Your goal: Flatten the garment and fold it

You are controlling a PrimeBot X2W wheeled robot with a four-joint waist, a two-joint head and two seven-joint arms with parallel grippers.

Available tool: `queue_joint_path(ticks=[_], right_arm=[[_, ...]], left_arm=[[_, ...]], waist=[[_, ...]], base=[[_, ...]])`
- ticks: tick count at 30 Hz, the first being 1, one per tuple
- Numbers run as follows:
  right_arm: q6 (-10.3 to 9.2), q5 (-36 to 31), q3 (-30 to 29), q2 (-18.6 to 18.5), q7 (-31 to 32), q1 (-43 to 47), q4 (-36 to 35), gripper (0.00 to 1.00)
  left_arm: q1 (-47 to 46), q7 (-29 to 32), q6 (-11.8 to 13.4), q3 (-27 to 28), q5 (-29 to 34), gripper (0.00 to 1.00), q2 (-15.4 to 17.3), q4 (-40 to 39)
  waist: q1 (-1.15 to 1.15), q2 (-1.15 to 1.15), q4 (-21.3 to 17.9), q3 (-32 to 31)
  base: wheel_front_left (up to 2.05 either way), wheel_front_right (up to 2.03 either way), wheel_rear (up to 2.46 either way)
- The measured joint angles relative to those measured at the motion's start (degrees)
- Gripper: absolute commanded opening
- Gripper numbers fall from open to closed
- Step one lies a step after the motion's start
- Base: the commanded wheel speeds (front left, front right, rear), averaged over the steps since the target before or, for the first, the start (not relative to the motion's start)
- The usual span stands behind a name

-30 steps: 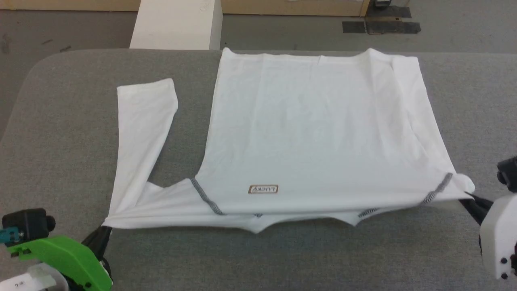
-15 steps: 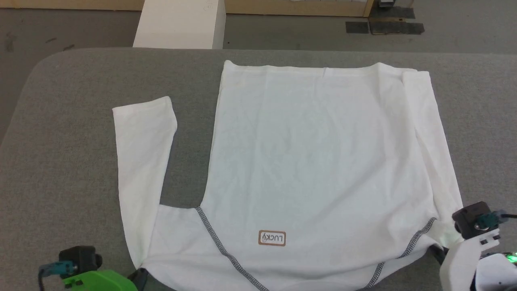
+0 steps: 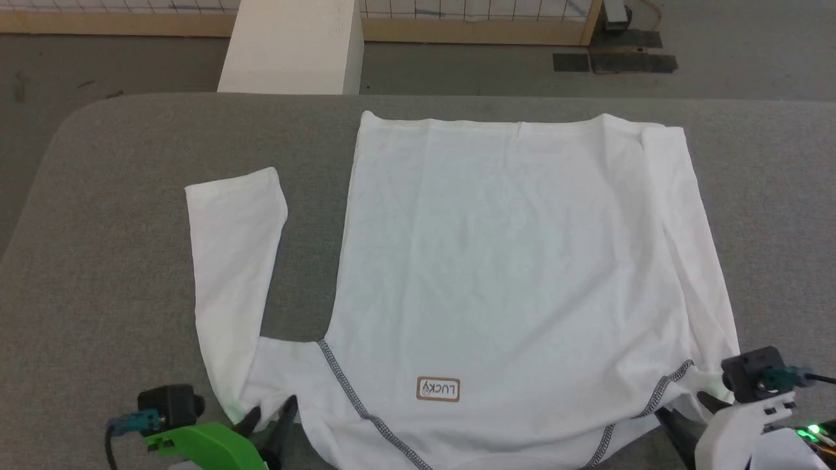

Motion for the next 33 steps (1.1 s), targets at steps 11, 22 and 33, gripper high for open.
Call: queue_joint_path(ticks=[11,22,33], right_arm=[[0.0,-4.05,-13.24,11.79,-9.49,7.88,-11.01,1.0],[0.0,-6.37,-11.46,15.3,-30.82,-0.77,-8.24,1.0],[0.0,-5.95,-6.56,15.41,-35.67,-7.05,-4.08,1.0]], left_arm=[[2.11,-8.36,2.9,6.98,1.58,1.0,1.35,-8.86],[-13.79,-18.52,0.38,8.69,10.35,1.0,5.83,1.27],[-25.81,-9.96,-0.24,10.92,8.49,1.0,11.11,13.15]], waist=[[0.0,0.0,-0.2,-1.84],[0.0,0.0,-3.14,2.93],[0.01,0.0,-7.52,10.51]], base=[[0.0,0.0,0.0],[0.0,0.0,0.0],[0.0,0.0,0.0]])
